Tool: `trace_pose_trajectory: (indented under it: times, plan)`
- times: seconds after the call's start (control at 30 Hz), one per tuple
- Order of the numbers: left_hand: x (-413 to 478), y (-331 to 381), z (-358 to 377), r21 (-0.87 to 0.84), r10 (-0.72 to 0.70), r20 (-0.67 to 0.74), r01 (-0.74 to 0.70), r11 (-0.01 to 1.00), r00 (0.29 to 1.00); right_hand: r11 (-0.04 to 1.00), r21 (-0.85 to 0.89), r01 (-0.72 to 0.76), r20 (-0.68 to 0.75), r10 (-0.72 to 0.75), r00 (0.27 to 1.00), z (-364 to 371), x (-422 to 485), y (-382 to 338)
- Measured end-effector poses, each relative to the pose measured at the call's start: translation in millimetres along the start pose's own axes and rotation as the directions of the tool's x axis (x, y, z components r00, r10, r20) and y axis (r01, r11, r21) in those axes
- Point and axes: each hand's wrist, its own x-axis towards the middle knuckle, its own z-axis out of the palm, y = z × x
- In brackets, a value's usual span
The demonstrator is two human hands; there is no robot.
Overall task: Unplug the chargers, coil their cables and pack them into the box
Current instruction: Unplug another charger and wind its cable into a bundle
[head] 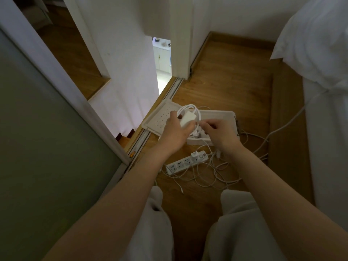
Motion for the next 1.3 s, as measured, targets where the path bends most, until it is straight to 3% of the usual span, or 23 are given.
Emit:
trace_pose_trajectory:
  times: [0.13, 0.23, 0.37, 0.43, 0.5, 0.57, 0.67, 0.73, 0.8, 0.87, 0.93, 1.0, 1.1, 1.2, 1.3]
  plan:
    - [2.6, -1.2, -6.7, 0.04, 0.03, -0.007, -0.03, 0.999, 1.0, 0.926, -0.304, 0.222, 0.039, -0.221, 0.975, -10.1, 2.0, 7.9]
    - [2.2, -0.5, -14.5, 0.04, 0.033, -0.023, -0.032, 0.999, 0.999, 0.848, -0.451, 0.279, 0.061, -0.282, 0.957, -15.8, 4.2, 13.4]
    - [-1.7, 0.8, -19.5, 0.058, 0.043, -0.008, -0.042, 0.997, 0.999, 0.565, -0.808, 0.168, 0.026, -0.251, 0.968, -15.7, 6.1, 13.9]
    - [-2.6, 0.5, -19.1, 0.062, 0.043, 0.013, -0.044, 0.997, 0.999, 0.602, -0.794, 0.086, -0.003, -0.145, 0.989, -11.3, 4.8, 13.1]
    - [-3.5, -0.2, -17.7, 0.069, 0.038, 0.032, -0.04, 0.997, 0.999, 0.744, -0.668, -0.008, -0.026, -0.012, 1.0, -6.4, 5.3, 16.7]
    - [-4.3, -1.6, -15.5, 0.122, 0.042, 0.047, -0.047, 0.991, 0.998, 0.928, -0.351, -0.121, -0.012, 0.125, 0.992, -3.4, 7.9, 22.3]
    - [-5.1, -4.7, -11.1, 0.158, 0.023, 0.084, -0.036, 0.987, 0.996, 0.969, 0.108, -0.224, 0.031, 0.222, 0.975, -5.0, 12.9, 20.4]
    - [-4.5, -5.3, -9.9, 0.126, -0.01, 0.1, -0.003, 0.992, 0.995, 0.832, 0.478, -0.281, 0.088, 0.272, 0.958, -7.1, 13.4, 12.2]
    - [-3.6, -3.8, -9.7, 0.091, -0.031, 0.111, 0.021, 0.996, 0.993, 0.575, 0.76, -0.302, 0.146, 0.301, 0.942, -9.9, 11.4, 3.2]
    - [-3.4, -2.2, -7.6, 0.077, -0.03, 0.132, 0.02, 0.997, 0.991, 0.388, 0.862, -0.326, 0.184, 0.36, 0.915, -12.5, 10.3, 0.9]
    - [-3.9, -1.4, -4.4, 0.071, -0.021, 0.143, 0.011, 0.997, 0.99, 0.306, 0.872, -0.382, 0.224, 0.444, 0.867, -13.6, 11.2, 2.4]
    - [-3.1, -0.9, -2.5, 0.049, -0.023, 0.129, 0.016, 0.999, 0.991, 0.327, 0.834, -0.445, 0.233, 0.522, 0.821, -13.3, 13.1, 2.4]
    - [-1.0, 2.2, -2.1, -0.043, -0.035, 0.092, 0.039, 0.998, 0.995, 0.539, 0.649, -0.537, 0.191, 0.568, 0.801, -8.5, 15.4, 2.8]
    - [-0.8, 6.4, -2.0, -0.15, -0.051, 0.06, 0.059, 0.987, 0.997, 0.739, 0.425, -0.523, 0.115, 0.528, 0.841, -1.6, 17.3, 7.8]
    - [-0.8, 8.1, -1.3, -0.232, -0.062, 0.024, 0.066, 0.97, 0.998, 0.831, 0.305, -0.465, 0.073, 0.466, 0.882, 1.7, 18.4, 11.4]
